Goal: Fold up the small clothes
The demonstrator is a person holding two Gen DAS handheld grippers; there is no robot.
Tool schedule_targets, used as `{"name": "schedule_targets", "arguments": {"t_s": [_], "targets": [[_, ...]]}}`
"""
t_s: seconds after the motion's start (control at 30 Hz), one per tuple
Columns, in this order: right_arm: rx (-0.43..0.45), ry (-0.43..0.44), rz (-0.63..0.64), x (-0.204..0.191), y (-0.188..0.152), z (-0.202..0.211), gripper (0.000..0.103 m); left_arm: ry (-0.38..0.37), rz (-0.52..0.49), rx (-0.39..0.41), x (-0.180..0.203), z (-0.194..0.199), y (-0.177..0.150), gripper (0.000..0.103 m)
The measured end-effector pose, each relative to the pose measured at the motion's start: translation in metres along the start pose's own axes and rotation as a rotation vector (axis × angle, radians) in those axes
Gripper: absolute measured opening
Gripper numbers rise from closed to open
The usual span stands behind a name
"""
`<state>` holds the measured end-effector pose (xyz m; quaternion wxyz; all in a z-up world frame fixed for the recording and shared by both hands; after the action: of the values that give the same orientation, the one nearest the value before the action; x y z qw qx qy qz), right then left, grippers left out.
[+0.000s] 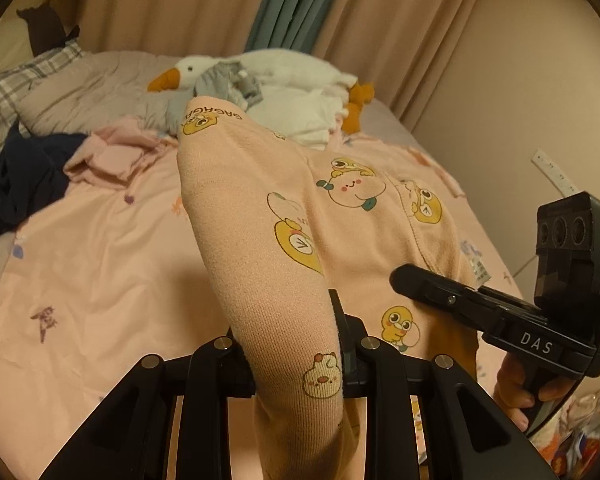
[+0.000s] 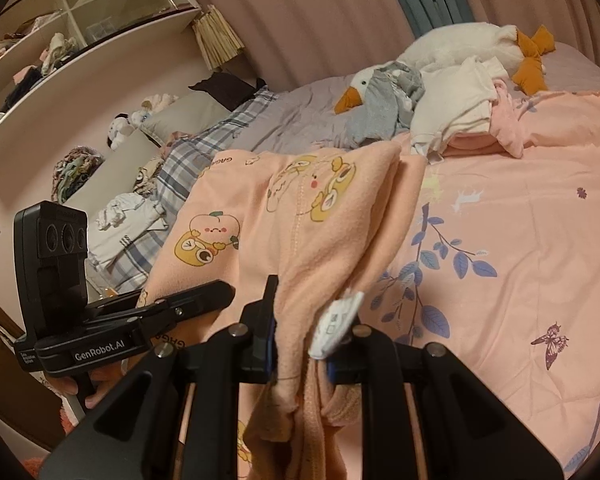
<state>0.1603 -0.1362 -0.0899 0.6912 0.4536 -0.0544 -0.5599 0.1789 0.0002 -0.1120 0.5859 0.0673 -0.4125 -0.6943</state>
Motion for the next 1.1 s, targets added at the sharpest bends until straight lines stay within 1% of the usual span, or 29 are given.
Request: {"name": "schedule_targets", "arguments": {"t_s": [0.13, 0.27, 0.4, 0.5, 0.7, 0.77, 0.9, 0.97, 1.03, 1.1], "targets": [[-0.068, -0.050, -0.015, 0.024, -0.015, -0.033, 0.019, 0.003, 0.027, -0.061, -0.017, -0.035, -0.013, 0.025], [-0.131, -0.055, -0.074, 0.052, -0.030, -0.063, 0.019, -0.002, 0.053, -0.102, -0.033, -0.069, -0.030, 0.025], [-0.201, -0.083, -0.082, 0.070, -0.046, -0.093, 0.019, -0.002, 0.078, -0.160, -0.049, -0.098, -0.045, 0.025], [-0.242, -0.092, -0.105, 0.082, -0.057, -0.113, 0.019, -0.011, 0.122, -0.202, -0.063, -0.116, -0.057, 0.025], [-0.324, -0.087, -0.149, 0.098, -0.082, -0.148, 0.019, 0.005, 0.146, -0.264, -0.081, -0.136, -0.080, 0.025], [-0.324, -0.088, -0.153, 0.101, -0.088, -0.153, 0.019, -0.008, 0.152, -0.265, -0.083, -0.136, -0.082, 0.025], [-0.313, -0.053, -0.188, 0.107, -0.091, -0.153, 0.020, -0.033, 0.165, -0.262, -0.084, -0.135, -0.081, 0.025], [-0.321, -0.063, -0.189, 0.109, -0.095, -0.155, 0.021, -0.028, 0.154, -0.256, -0.085, -0.138, -0.083, 0.026], [-0.315, -0.084, -0.164, 0.107, -0.096, -0.156, 0.021, -0.022, 0.133, -0.248, -0.085, -0.139, -0.086, 0.026], [-0.308, -0.102, -0.136, 0.106, -0.096, -0.157, 0.022, -0.022, 0.146, -0.247, -0.087, -0.141, -0.085, 0.026]]}}
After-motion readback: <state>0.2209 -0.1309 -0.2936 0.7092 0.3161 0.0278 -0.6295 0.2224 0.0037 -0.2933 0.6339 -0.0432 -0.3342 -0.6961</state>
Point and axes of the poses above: each gripper's, at about its wrist camera, not at the fingertips, and z roughly against the way its jaws point, x to its right, y to its top, the point moved 7 cm from there along -z, roughly the way its jaws point, and after that the axes turned 6 degrees about -y, right-handed, at the moved point
